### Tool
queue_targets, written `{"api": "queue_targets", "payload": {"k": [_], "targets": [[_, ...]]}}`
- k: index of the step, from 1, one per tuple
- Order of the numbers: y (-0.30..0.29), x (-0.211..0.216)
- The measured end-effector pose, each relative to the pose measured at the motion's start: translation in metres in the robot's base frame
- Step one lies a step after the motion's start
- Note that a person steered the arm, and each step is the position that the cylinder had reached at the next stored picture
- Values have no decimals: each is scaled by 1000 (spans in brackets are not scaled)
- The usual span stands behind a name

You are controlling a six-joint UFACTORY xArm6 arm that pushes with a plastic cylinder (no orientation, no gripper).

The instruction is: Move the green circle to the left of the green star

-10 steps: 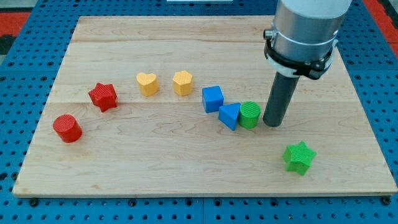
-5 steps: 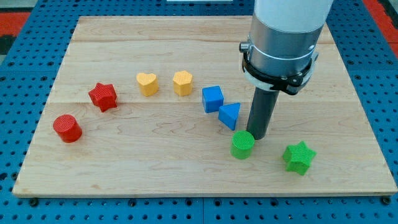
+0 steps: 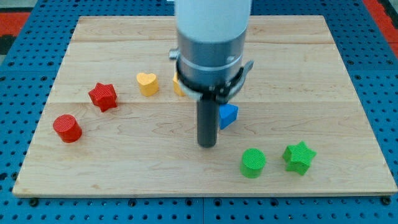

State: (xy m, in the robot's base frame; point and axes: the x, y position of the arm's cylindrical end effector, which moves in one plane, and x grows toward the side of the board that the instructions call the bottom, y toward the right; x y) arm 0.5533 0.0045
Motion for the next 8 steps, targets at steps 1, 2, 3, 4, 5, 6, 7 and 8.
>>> {"api": "queue_targets", "payload": {"k": [1,2,3,4,5,6,7,8], "targets": [[0,62],[35,56],[48,34],[48,23],[48,20],[26,-9],[36,-19],[105,-26]]}}
